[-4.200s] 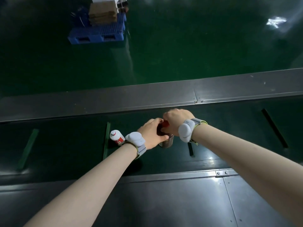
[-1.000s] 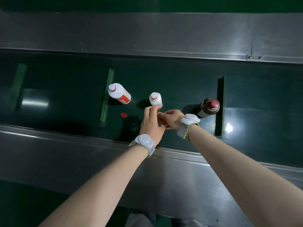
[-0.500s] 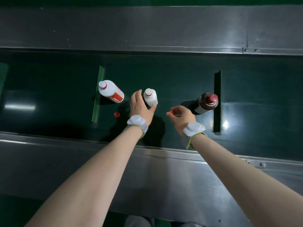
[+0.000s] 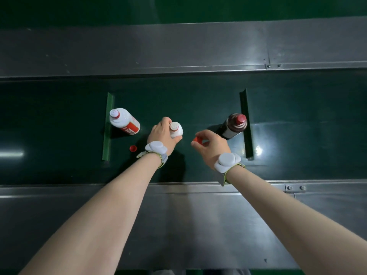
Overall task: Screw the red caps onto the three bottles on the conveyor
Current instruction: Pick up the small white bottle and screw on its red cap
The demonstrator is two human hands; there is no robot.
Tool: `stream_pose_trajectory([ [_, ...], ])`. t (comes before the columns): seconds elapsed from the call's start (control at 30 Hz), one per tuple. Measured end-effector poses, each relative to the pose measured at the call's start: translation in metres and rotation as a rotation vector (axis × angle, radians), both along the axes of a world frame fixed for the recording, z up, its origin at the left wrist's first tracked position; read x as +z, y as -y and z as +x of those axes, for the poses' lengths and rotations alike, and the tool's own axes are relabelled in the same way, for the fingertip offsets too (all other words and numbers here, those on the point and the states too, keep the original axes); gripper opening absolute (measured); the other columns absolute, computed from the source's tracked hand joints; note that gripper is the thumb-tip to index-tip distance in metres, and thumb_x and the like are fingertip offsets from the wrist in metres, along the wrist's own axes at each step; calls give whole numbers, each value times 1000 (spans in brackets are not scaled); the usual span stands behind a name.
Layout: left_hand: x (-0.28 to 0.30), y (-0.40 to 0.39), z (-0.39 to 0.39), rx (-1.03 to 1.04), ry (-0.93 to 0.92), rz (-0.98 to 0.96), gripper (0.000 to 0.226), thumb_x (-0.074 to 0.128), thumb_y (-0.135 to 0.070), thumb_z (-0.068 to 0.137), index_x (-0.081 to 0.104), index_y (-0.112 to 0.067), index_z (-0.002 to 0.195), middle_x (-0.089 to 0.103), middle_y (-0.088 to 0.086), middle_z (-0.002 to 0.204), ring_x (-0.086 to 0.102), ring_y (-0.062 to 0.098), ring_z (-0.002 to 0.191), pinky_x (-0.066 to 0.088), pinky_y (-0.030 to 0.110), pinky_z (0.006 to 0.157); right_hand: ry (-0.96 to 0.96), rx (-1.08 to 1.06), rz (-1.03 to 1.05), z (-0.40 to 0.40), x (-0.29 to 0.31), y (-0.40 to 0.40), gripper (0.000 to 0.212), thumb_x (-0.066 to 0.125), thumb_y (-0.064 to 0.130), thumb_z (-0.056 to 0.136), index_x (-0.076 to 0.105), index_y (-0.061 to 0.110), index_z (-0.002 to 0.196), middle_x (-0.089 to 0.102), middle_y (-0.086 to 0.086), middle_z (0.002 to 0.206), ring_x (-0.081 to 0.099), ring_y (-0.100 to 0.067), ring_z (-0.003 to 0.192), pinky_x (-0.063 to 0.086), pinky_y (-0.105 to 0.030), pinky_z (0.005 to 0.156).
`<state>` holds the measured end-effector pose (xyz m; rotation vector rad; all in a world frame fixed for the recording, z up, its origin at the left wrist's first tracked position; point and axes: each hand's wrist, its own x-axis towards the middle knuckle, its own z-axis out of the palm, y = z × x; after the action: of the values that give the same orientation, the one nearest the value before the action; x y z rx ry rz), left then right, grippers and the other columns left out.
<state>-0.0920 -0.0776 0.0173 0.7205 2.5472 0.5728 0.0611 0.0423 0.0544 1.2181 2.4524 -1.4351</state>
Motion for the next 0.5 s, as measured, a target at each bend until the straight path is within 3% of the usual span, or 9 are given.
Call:
stream_pose_trajectory([
  [0.1,37,17,6,-26,-14,24,47,83,-41,85,54,-20,116,65,2,111,59,32,103,54,48,80,-59,23,-9,-9,31,11,30,77,34,93,70,25,121,72,16,97,68,-4,86,46,-11,73],
  [0.2,81,36,8,-76,-16,35,45,82,-40,85,56,-23,117,65,1,113,58,30,105,53,47,83,-120,56,51,-17,71,25,27,78,28,92,72,24,119,71,14,99,66,4,87,46,-8,74],
  [0.37,144,72,7,-121,-6,99,47,84,-40,85,59,-28,122,64,-1,114,58,28,109,51,46,88,-230,179,194,-29,144,50,25,81,19,89,74,19,113,67,1,106,69,-14,86,60,-28,84],
  [0.5,194,94,4,-138,-21,124,45,83,-39,87,59,-30,125,64,-2,117,60,24,109,52,44,90,-288,250,258,-39,198,75,23,77,28,94,72,20,116,68,3,109,69,-15,89,60,-30,83],
])
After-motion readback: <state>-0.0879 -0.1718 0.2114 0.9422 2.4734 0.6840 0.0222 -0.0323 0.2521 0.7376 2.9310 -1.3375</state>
